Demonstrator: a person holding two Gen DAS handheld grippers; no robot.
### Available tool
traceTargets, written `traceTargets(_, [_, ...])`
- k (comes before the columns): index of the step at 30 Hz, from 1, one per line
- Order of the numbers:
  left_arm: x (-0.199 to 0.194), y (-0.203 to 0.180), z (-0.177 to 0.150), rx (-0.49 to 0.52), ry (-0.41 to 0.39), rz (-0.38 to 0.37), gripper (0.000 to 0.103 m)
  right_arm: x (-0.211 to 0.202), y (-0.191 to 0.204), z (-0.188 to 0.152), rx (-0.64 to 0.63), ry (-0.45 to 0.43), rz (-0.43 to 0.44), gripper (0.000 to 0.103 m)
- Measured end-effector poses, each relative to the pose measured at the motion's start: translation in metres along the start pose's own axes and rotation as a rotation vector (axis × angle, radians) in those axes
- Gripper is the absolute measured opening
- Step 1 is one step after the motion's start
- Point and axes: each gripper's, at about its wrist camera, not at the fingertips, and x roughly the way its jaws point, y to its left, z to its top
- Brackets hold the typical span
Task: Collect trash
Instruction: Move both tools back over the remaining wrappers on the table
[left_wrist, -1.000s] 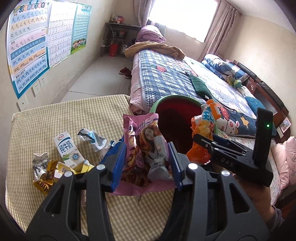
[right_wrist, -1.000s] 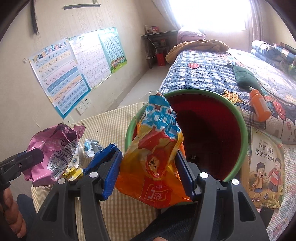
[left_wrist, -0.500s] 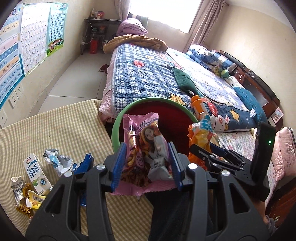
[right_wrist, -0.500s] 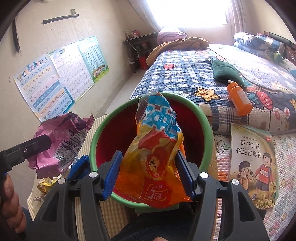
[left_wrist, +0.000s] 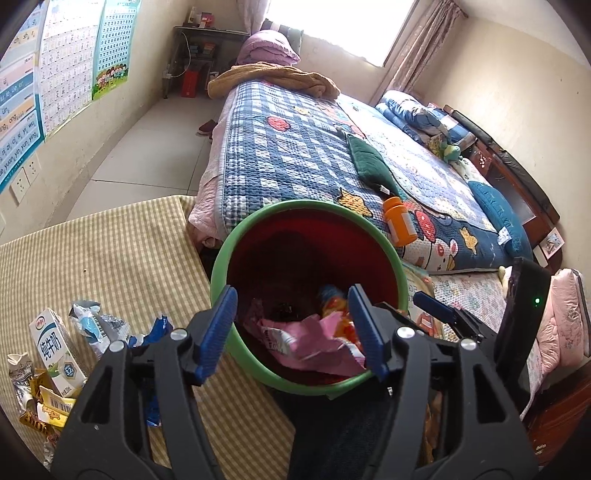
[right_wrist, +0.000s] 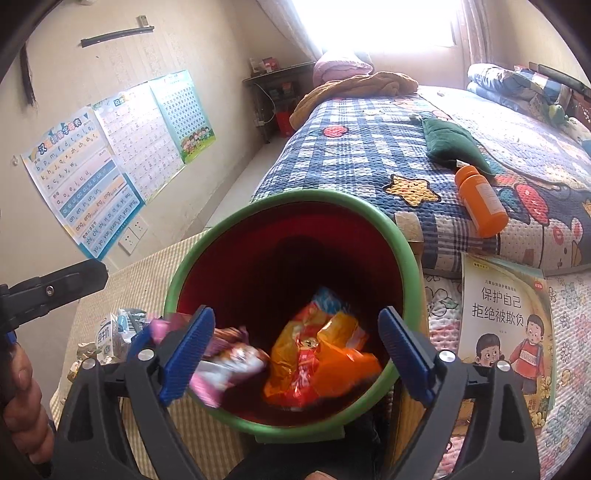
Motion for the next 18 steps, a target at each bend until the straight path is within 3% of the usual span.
traceTargets(8, [-0.024,0.018,-0.007,-0.035,-0.045,0.037,0.09,-0.001,0.006,-0.009,-0.001,0.04,-0.022,0.096])
traceTargets(13, [-0.044,0.035,-0.022,-0.051,-0.048,0.07,0.097,-0.007,0.024,-0.017,-0.023,0.048,-0.014,0.096])
traceTargets(18, [-0.071,0.056,-0.042,-0.074,-0.069,0.11,0.097,-0.01,0.055,-0.025,-0.07,0.061,0.008,0.096])
